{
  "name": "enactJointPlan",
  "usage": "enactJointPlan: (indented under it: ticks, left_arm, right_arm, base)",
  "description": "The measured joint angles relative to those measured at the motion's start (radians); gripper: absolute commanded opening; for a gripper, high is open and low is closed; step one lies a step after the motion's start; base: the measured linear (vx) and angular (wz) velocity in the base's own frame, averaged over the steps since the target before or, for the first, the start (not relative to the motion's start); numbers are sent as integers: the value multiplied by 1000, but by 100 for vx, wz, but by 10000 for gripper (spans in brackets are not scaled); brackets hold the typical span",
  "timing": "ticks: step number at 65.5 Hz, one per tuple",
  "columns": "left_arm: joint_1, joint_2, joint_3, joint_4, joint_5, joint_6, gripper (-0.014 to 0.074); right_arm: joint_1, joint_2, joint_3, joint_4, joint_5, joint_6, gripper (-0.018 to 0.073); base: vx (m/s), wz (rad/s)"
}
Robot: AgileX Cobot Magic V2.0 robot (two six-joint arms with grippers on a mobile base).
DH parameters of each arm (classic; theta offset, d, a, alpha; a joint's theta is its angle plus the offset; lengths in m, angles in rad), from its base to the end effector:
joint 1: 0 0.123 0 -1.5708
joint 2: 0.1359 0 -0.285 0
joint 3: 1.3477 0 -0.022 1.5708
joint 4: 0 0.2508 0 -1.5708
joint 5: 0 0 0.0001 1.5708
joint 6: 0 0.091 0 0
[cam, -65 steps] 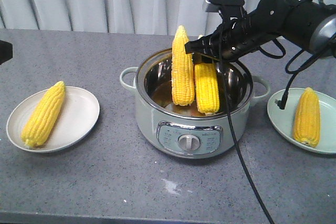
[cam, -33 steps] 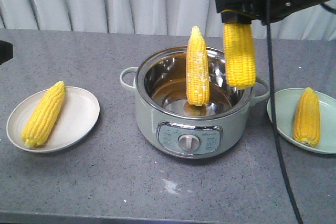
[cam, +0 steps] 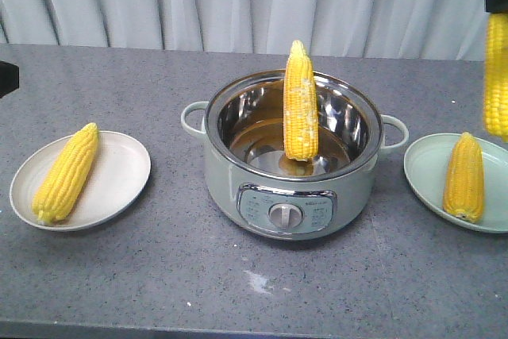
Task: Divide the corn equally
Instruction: 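Reach the left gripper over the pot to the last standing corn cob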
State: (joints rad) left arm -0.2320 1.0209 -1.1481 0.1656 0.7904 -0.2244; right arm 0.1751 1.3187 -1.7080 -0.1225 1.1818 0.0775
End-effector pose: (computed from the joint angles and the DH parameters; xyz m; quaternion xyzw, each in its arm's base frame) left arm 0.1989 -0.0360 0.4100 0.0264 0.8757 -0.0302 0.4811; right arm 0.2467 0.0332 0.4822 -0.0415 0.9052 -0.0079 0.4229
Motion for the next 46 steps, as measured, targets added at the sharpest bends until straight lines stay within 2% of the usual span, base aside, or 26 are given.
enactJointPlan:
  ticks: [17, 46]
  left_arm:
    - [0, 0, 0, 0, 1, 0, 587]
    - [0, 0, 0, 0, 3, 0, 587]
  right_arm:
    - [-78, -89, 146, -7, -3, 2, 186]
    - [-86, -112, 173, -25, -18, 3, 186]
  base:
    - [0, 0]
    - [0, 0]
